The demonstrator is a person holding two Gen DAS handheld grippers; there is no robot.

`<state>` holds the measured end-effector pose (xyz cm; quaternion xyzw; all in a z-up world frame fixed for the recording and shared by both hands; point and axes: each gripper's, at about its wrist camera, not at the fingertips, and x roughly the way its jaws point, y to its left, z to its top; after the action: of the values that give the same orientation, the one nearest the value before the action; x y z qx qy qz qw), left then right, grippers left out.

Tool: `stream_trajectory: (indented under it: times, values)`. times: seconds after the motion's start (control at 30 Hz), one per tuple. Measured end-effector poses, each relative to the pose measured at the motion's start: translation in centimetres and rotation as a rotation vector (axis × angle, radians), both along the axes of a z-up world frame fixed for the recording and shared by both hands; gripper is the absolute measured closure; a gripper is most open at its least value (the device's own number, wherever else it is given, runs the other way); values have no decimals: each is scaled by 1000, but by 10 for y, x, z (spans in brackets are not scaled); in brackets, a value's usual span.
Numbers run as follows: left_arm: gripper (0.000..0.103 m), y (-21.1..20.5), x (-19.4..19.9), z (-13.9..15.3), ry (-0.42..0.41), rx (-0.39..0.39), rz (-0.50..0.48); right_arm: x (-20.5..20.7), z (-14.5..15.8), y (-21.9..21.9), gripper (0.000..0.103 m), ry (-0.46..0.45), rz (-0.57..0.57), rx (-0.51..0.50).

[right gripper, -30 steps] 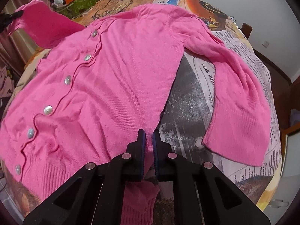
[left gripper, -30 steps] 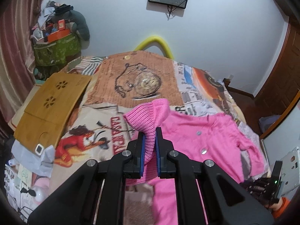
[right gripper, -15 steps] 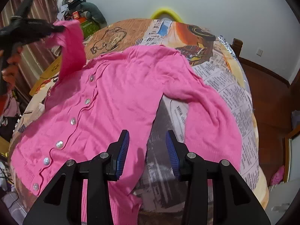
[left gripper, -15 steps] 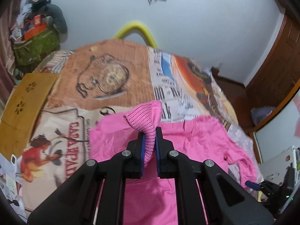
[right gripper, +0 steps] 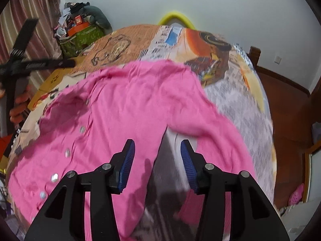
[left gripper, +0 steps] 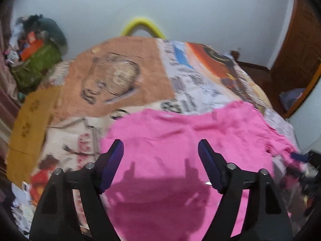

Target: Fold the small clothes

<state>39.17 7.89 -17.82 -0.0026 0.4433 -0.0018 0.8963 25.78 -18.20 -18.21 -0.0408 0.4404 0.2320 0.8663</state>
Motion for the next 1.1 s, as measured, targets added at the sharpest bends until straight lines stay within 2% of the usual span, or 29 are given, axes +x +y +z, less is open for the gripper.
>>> stream_trajectory:
  times: [0.23,0.37,0.47,0.67,0.77,0.83,0.9,0.93,0.97,1.03,1.1]
  values:
    - [26,80,28,-23,49,8,126,60,22,9,58,-56,-32,6]
    - [26,110,52,-52,95,33,169,97,19,21,58,-46,-36,-22]
    - [27,120,71,-77,148,-12,181,123,9,30,58,-29,-41,-44]
    - [44,114,93,-117,239,-50,155,164,-19,48,58,34,-49,-65]
    - [58,111,96,-126,265,-106,143,169,-25,60,58,41,-10,-61]
    - [76,111,94,-125,265,-155,136,165,-27,70,58,28,27,-81]
    - [88,112,93,-124,275,-195,132,158,-29,78,59,-1,58,-117]
    - [96,111,92,-123,276,-190,134,152,-29,83,63,-27,71,-146]
    - [98,110,91,-122,276,-181,127,151,-29,85,67,-38,78,-158]
    - [100,105,86,-117,258,-128,117,145,-29,92,86,-60,97,-200]
    - [101,102,78,-110,227,-77,110,144,-27,95,94,-69,115,-222]
